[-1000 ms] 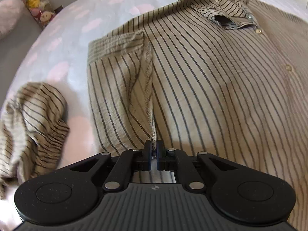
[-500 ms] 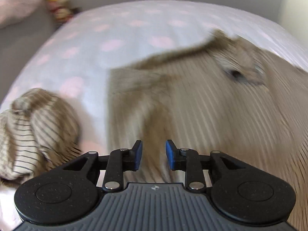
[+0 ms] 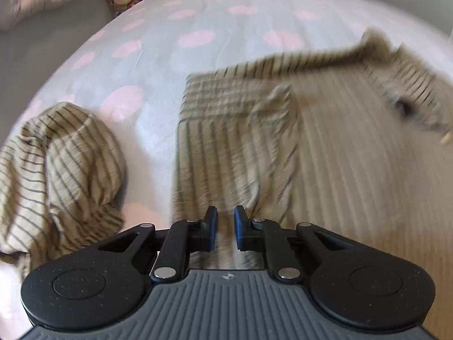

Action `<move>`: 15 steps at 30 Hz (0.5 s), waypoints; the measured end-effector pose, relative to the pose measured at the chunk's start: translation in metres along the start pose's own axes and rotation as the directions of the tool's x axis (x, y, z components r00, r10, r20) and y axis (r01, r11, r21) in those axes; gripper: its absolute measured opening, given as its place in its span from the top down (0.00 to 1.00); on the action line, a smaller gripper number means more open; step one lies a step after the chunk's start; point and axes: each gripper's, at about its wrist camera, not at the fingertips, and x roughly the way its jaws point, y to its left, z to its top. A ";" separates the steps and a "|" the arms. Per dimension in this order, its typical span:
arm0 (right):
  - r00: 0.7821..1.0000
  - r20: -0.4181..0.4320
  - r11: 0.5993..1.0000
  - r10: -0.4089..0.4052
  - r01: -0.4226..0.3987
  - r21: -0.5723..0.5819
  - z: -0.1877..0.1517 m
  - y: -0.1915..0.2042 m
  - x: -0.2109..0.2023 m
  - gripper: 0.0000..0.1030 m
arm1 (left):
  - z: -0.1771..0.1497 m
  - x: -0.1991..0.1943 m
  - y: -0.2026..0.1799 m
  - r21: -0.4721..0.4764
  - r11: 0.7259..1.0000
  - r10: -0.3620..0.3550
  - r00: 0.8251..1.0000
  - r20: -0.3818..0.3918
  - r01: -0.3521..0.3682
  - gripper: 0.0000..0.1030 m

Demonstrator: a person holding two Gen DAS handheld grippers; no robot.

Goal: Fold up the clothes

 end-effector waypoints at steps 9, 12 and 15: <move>1.000 0.017 1.000 0.011 -0.010 -0.021 0.000 0.004 -0.004 0.42 | -0.011 -0.003 0.001 -0.081 0.993 -0.094 0.994 -0.056 0.090 0.90; 1.000 0.017 0.999 -0.015 0.015 -0.035 0.000 0.002 -0.001 0.42 | -0.018 -0.019 -0.007 -0.054 0.993 -0.104 0.994 -0.043 0.102 0.90; 0.999 0.006 0.998 -0.044 0.045 -0.034 0.001 -0.003 0.002 0.42 | -0.028 -0.040 -0.014 -0.037 0.991 -0.127 0.991 -0.034 0.125 0.89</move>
